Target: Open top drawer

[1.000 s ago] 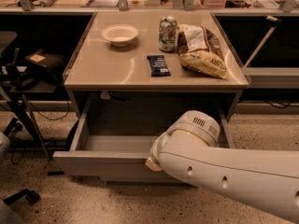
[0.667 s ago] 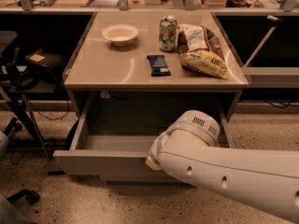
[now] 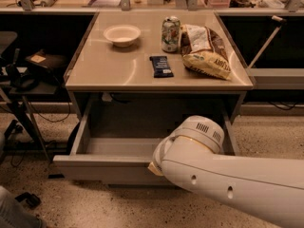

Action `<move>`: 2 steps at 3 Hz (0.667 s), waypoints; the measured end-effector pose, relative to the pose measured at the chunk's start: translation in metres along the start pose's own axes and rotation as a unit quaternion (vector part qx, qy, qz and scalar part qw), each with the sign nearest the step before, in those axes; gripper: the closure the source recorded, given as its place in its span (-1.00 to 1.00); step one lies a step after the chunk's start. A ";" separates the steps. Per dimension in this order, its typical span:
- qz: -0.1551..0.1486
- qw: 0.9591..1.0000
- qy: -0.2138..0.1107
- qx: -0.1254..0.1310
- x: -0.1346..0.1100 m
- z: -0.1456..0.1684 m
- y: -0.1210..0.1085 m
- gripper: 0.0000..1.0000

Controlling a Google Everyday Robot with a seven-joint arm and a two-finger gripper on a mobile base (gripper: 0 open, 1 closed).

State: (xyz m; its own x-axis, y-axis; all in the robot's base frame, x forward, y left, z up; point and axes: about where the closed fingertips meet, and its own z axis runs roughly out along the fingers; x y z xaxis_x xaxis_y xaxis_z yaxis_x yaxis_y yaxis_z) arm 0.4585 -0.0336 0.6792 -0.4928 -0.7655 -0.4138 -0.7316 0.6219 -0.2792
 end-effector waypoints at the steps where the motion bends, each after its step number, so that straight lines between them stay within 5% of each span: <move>1: 0.000 1.000 0.000 0.000 0.000 0.000 0.000 0.79; 2: 0.000 1.000 0.000 0.000 0.000 0.000 0.000 0.33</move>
Offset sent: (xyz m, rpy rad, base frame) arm 0.0000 0.0000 0.0000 0.0000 0.0000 0.0000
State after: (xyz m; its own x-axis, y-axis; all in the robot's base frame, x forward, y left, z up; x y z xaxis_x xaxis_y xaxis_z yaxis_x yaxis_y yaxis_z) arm 0.4585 -0.0336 0.6792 -0.4928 -0.7655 -0.4137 -0.7317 0.6219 -0.2791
